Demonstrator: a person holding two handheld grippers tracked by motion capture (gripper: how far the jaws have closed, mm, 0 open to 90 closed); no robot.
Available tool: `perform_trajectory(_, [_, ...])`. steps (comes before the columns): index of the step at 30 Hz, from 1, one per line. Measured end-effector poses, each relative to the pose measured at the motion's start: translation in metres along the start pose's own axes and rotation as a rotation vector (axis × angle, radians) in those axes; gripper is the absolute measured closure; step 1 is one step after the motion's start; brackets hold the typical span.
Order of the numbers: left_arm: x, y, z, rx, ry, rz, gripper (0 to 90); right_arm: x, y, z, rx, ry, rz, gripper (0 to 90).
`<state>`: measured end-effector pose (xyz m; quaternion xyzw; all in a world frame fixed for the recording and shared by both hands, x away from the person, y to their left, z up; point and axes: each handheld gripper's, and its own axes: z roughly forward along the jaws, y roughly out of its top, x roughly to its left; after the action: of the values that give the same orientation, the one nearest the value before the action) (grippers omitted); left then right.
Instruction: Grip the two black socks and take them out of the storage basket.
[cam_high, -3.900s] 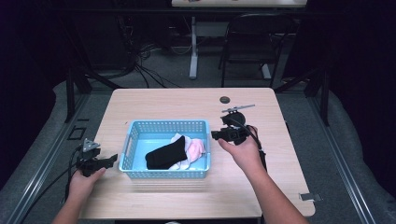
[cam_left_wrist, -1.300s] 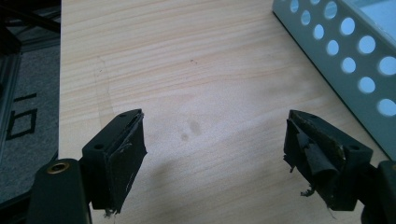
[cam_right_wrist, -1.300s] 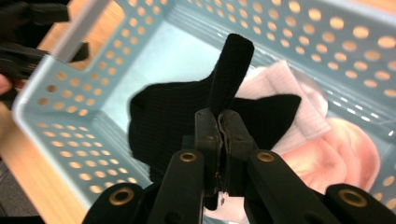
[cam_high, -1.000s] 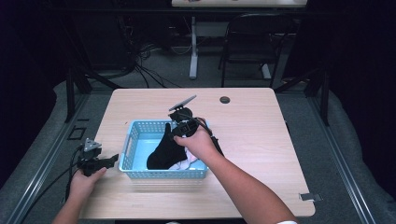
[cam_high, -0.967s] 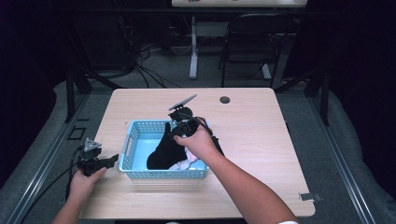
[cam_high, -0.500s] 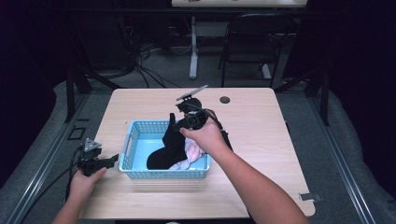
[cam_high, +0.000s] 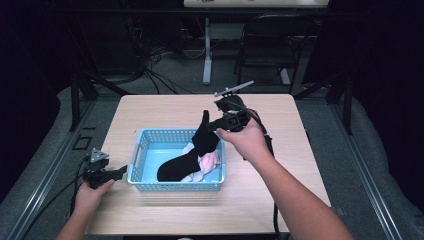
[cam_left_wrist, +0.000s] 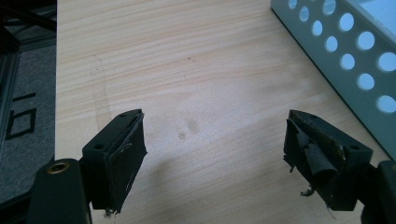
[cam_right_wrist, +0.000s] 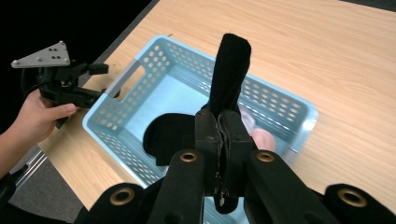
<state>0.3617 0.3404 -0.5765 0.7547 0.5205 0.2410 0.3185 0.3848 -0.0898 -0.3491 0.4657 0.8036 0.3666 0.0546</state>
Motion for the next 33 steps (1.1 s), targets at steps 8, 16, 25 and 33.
perform_trajectory(8, [0.0, 0.0, 0.0, 0.001, 0.002, 0.002, 20.8, -0.026, -0.012, -0.036, -0.032, -0.059, 0.051, 87.3])
perform_trajectory(16, [-0.001, 0.0, 0.001, 0.0, 0.004, 0.003, 20.8, -0.051, -0.03, -0.049, -0.041, -0.102, 0.111, 87.3])
perform_trajectory(25, [-0.001, 0.0, 0.001, 0.009, 0.004, 0.011, 20.8, -0.079, -0.065, -0.014, 0.004, -0.123, 0.177, 87.2])
perform_trajectory(33, [-0.001, -0.001, 0.001, 0.01, 0.005, 0.012, 20.8, -0.112, -0.091, 0.008, 0.036, -0.168, 0.259, 87.2])
